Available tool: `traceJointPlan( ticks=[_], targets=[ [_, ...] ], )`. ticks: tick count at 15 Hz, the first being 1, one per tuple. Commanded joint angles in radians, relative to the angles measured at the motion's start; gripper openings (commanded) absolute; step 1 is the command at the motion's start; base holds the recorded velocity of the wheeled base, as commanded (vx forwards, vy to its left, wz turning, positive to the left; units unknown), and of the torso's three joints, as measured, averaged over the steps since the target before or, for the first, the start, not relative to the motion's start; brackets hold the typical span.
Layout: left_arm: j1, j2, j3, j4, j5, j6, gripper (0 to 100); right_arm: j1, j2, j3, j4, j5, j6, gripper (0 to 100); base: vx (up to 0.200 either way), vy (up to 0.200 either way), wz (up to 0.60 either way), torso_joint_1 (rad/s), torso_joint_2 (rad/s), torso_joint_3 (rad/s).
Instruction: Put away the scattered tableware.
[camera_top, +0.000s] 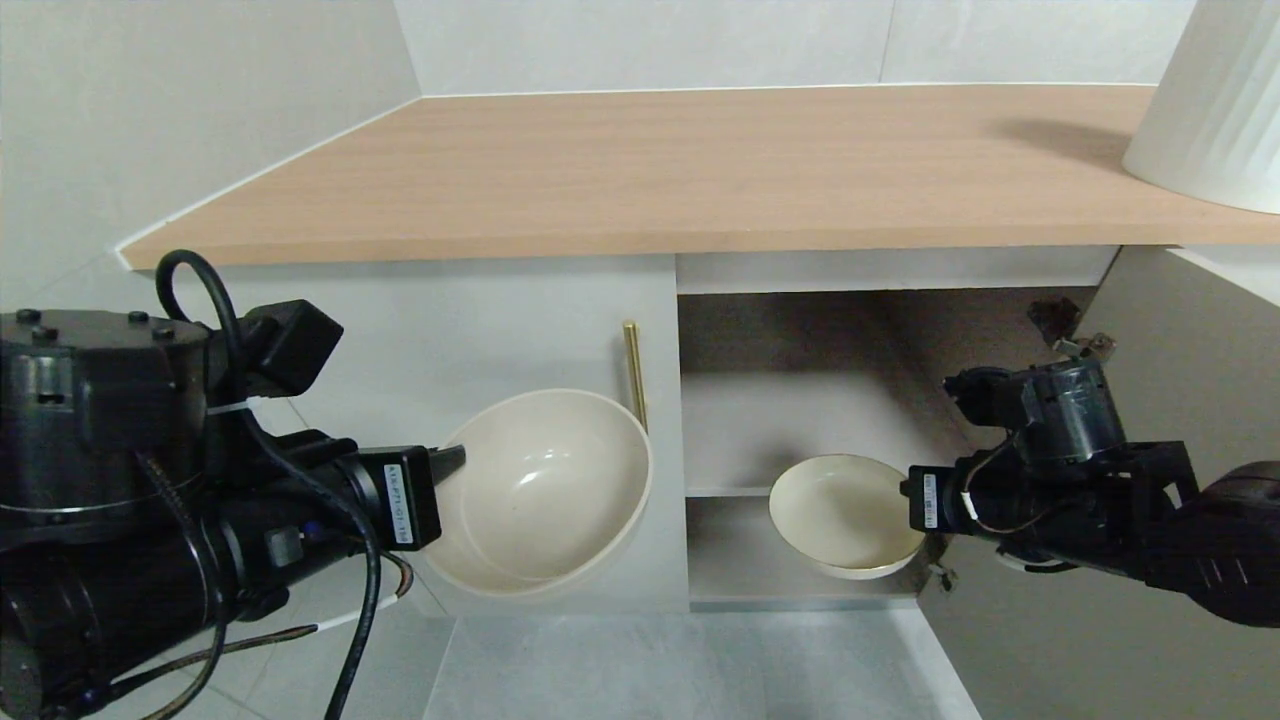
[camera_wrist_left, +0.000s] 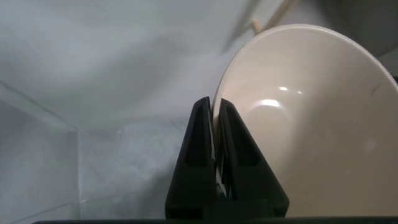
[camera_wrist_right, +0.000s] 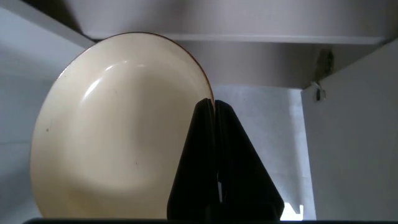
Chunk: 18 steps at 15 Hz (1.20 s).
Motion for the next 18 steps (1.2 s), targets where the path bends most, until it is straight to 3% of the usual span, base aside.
traceJointPlan(
  ticks=[1, 5, 18],
  targets=[
    [0.001, -0.01, 0.003, 0.0, -0.007, 0.0, 0, 0.002, 0.091, -0.032, -0.036, -0.007, 0.039, 0, 0.0, 0.0, 0.0, 0.0, 0.0, 0.0],
    [-0.001, -0.008, 0.003, 0.0, -0.007, 0.0, 0, -0.02, 0.32, -0.099, -0.252, -0.115, 0.078, 0, 0.0, 0.0, 0.0, 0.0, 0.0, 0.0],
    [0.001, 0.015, 0.001, 0.0, -0.007, 0.0, 0, -0.106, 0.532, -0.338, -0.3, -0.177, 0.08, 0, 0.0, 0.0, 0.0, 0.0, 0.0, 0.0]
  ],
)
